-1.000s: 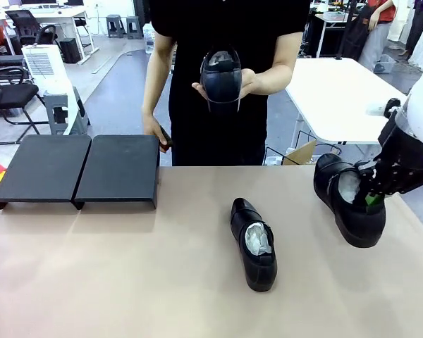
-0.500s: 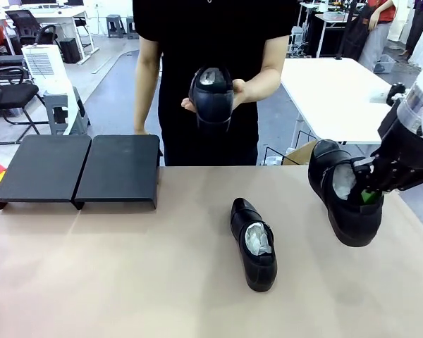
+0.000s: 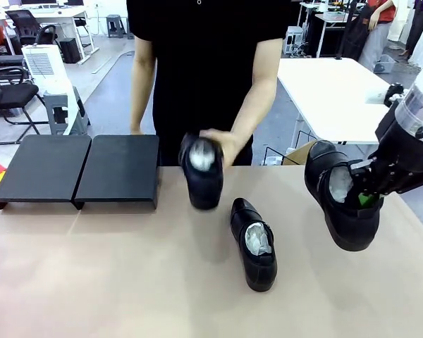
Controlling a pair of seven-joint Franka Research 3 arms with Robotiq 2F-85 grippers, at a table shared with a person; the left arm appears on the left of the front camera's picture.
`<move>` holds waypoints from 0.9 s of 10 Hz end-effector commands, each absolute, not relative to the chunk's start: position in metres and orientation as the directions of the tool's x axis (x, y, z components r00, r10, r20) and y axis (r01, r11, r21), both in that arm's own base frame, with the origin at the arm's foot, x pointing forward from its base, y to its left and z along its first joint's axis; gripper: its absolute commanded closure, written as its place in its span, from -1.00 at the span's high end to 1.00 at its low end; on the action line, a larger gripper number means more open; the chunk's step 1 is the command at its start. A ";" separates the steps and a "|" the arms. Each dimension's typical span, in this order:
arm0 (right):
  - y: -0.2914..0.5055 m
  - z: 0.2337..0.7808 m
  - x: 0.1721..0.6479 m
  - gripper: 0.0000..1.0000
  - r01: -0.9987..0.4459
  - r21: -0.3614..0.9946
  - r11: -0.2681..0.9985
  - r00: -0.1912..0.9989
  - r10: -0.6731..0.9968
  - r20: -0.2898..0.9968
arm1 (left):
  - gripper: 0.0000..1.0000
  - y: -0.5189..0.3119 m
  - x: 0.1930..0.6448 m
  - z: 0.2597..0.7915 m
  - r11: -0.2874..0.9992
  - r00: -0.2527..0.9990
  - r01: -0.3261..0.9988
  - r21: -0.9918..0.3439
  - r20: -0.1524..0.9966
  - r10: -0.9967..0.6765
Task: Organize the shoes by placing them on the stand.
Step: Pick up one Shoe and place it in the middle of the table.
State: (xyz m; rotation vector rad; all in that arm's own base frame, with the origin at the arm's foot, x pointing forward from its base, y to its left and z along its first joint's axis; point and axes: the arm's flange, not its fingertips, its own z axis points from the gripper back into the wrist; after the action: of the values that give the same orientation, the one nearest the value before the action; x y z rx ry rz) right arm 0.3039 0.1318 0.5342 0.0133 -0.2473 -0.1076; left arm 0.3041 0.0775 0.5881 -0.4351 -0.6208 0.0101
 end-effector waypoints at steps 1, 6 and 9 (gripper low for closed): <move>0.144 0.534 0.303 -1.00 0.102 0.054 0.993 0.962 -0.112 0.248 | 1.00 0.078 0.304 0.589 0.905 0.816 0.136 -0.402 0.564 0.128; 0.148 0.534 0.305 -1.00 0.097 0.043 0.994 0.966 -0.104 0.237 | 1.00 0.078 0.304 0.589 0.905 0.816 0.136 -0.402 0.564 0.128; 0.148 0.533 0.306 -1.00 0.093 0.040 0.995 0.968 -0.099 0.230 | 1.00 0.078 0.304 0.589 0.905 0.816 0.136 -0.402 0.564 0.128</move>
State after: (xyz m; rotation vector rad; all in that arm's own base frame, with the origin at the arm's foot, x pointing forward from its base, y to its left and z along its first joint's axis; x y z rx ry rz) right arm 0.3045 0.1411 0.5268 0.0053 -0.2283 -0.0853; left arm 0.3041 0.0775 0.5881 -0.4352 -0.6208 0.0101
